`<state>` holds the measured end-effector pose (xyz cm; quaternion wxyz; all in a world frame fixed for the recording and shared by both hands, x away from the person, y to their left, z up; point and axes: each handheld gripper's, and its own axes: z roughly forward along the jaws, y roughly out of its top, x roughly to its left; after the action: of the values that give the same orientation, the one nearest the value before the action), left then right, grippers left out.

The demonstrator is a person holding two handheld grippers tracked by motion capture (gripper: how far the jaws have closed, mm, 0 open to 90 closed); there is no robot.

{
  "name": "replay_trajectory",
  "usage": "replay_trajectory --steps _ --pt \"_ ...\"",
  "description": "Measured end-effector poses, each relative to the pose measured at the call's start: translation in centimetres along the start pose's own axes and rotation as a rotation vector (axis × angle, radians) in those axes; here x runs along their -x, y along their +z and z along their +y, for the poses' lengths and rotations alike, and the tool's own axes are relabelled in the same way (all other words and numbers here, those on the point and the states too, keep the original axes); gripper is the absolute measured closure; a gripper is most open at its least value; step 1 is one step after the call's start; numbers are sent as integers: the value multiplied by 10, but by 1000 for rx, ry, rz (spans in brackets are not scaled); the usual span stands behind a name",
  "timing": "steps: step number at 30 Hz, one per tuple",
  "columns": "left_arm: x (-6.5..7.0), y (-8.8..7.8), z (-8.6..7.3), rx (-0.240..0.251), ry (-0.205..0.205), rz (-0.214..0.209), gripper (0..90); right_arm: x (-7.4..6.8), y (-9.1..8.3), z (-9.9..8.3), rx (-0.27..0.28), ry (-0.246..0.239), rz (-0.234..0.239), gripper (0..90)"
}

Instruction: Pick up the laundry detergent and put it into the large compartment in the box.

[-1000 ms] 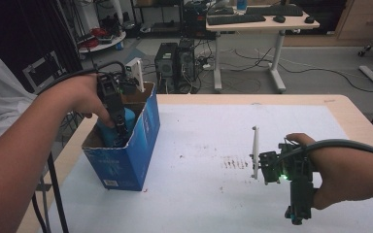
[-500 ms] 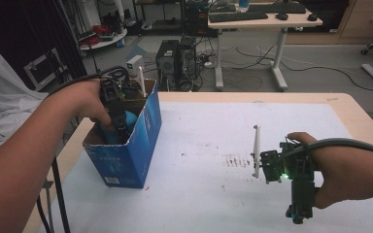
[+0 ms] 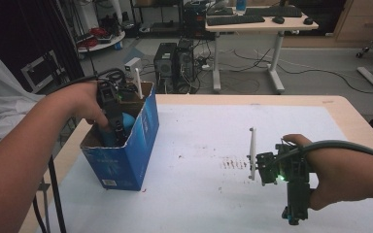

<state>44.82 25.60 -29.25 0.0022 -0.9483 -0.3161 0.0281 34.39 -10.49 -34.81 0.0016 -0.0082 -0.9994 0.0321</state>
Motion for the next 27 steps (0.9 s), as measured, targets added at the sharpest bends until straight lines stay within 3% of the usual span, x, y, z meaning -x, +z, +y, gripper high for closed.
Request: replay_trajectory --steps 27 --pt "7 -26 -1 -12 18 15 235 -1 -1 1 16 -12 -6 14"
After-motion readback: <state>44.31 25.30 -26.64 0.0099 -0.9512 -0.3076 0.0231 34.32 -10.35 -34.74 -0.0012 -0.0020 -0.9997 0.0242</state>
